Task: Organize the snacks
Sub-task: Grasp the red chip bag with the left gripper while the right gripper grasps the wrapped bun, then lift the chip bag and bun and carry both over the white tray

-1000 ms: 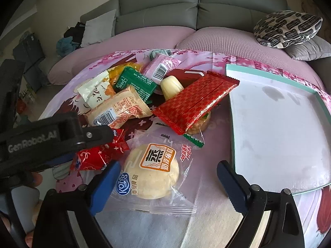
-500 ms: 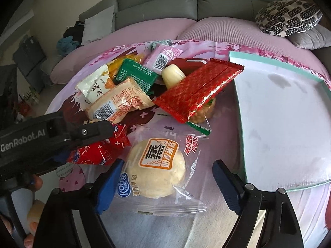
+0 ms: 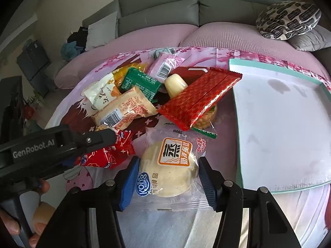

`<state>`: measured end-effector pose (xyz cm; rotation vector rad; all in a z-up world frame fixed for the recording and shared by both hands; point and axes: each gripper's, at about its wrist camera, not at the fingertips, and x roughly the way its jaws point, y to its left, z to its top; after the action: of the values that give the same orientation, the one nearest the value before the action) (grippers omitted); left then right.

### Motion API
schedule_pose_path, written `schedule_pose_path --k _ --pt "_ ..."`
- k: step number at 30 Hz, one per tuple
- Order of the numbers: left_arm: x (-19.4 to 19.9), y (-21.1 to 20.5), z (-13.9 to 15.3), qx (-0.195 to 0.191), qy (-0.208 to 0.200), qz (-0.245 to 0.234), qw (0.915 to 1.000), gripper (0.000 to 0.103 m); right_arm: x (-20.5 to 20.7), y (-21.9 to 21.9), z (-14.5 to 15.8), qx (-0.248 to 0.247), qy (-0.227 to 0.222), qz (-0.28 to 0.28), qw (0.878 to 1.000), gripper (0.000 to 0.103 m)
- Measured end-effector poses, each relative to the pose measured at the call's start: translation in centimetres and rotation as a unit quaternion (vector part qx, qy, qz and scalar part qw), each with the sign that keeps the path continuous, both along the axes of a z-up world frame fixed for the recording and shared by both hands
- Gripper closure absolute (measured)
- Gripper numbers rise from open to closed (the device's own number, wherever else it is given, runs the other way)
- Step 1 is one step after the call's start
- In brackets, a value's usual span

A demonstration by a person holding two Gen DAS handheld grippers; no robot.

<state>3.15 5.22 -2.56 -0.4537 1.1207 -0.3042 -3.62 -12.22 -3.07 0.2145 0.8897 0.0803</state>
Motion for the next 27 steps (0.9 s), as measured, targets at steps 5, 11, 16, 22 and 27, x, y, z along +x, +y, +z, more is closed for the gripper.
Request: schedule_pose_path --k 5,11,16,22,27 --pt "-0.1 0.0 0.3 0.000 -0.005 -0.002 1.0000 0.051 -0.1 -0.4 0.2 0.000 -0.003 -0.005 1.000 0.044" --pt "-0.4 0.2 0.7 -0.007 -0.012 -0.004 0.9999 0.054 -0.5 -0.7 0.7 0.005 -0.013 -0.010 1.000 0.046" --pt "-0.6 0.2 1.2 -0.008 -0.019 -0.007 0.9998 0.054 -1.0 -1.1 1.3 0.009 -0.024 -0.013 1.000 0.049" --pt "-0.8 0.4 1.6 -0.005 -0.026 -0.005 0.9996 0.054 -1.2 -1.2 1.4 0.002 -0.019 -0.009 1.000 0.052" --pt "-0.7 0.4 1.2 0.009 -0.012 -0.003 0.9999 0.054 -1.1 -0.9 0.8 -0.006 -0.002 0.005 1.000 0.052"
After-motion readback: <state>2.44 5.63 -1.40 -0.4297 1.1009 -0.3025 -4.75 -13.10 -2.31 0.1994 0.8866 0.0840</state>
